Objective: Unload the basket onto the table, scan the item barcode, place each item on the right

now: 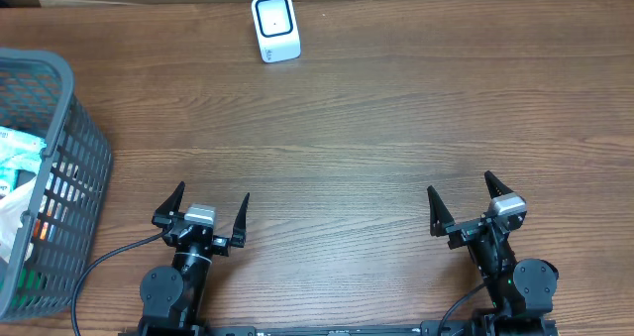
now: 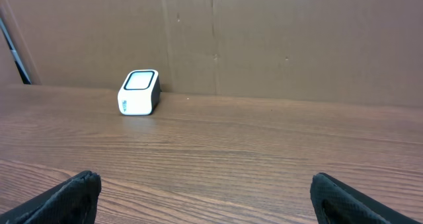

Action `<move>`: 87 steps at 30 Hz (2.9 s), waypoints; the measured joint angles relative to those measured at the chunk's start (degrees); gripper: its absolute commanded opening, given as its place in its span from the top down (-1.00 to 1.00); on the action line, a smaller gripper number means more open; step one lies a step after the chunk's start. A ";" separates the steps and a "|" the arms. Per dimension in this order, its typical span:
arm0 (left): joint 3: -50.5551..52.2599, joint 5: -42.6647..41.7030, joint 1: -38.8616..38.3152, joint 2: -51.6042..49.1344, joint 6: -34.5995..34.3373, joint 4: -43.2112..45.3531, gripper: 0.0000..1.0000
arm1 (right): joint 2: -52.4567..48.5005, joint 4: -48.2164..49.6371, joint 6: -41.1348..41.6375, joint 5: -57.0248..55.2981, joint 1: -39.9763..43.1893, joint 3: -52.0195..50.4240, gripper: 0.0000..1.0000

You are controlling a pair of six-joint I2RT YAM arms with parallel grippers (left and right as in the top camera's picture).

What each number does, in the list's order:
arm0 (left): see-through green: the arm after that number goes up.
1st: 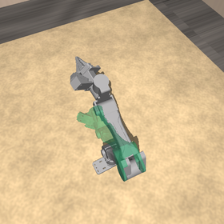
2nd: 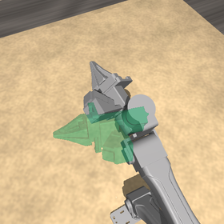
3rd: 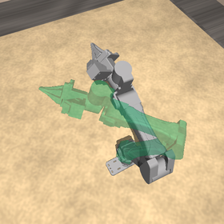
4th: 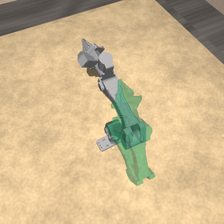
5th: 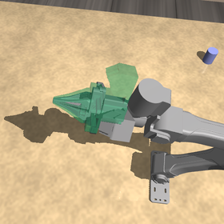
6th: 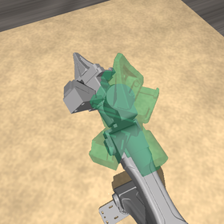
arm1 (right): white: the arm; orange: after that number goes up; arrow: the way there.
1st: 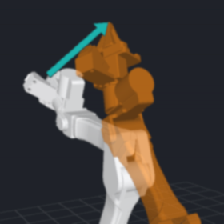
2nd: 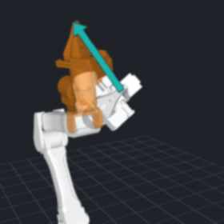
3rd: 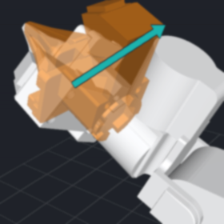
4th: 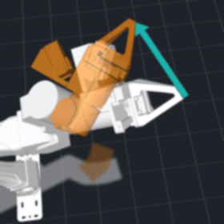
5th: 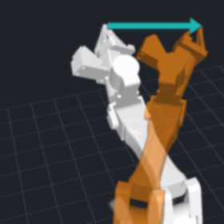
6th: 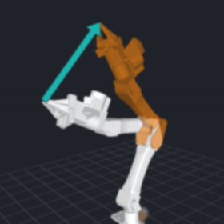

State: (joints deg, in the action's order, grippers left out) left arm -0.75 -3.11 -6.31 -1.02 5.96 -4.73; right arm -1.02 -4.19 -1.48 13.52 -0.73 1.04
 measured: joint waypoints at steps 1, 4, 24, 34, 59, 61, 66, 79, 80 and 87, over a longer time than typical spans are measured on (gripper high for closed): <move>-0.20 0.00 0.00 0.00 0.00 -0.35 -1.00 | 0.00 -0.02 -0.02 0.00 0.00 0.00 -1.00; -1.88 0.00 0.00 -0.04 -0.07 -2.14 -1.00 | 0.00 0.00 0.00 -0.02 0.00 0.00 -1.00; -59.95 -5.99 0.00 -47.23 -3.50 -37.35 -0.98 | -0.28 0.02 0.00 0.00 0.00 0.00 -1.00; -90.75 -18.49 0.00 -72.26 -4.13 -59.63 -0.99 | -0.28 0.04 0.00 -0.04 0.00 0.00 -1.00; -110.40 -17.90 37.29 -79.14 -28.61 -60.41 -0.95 | -0.28 0.02 0.00 -0.02 0.00 0.00 -1.00; -110.40 -16.72 42.21 -79.54 -30.42 -61.57 -0.93 | -0.28 0.04 -0.02 0.00 0.00 0.00 -1.00; -110.49 -11.10 51.36 -82.64 -32.72 -66.90 -0.89 | -0.28 0.04 0.00 -0.02 0.00 0.00 -0.99; -103.65 2.25 53.46 -97.18 -33.03 -69.59 -0.77 | -0.28 0.04 0.00 0.00 0.00 0.00 -1.00; -102.95 2.56 53.44 -97.77 -33.03 -69.35 -0.76 | -0.28 0.04 0.00 -0.02 0.00 0.00 -1.00; -94.82 4.70 53.44 -102.12 -32.57 -64.28 -0.75 | -0.26 0.07 0.00 -0.02 0.00 0.00 -1.00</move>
State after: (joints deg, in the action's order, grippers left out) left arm -95.57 1.58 47.13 -103.13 -26.61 -69.01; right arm -1.28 -4.12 -1.48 13.50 -0.73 1.04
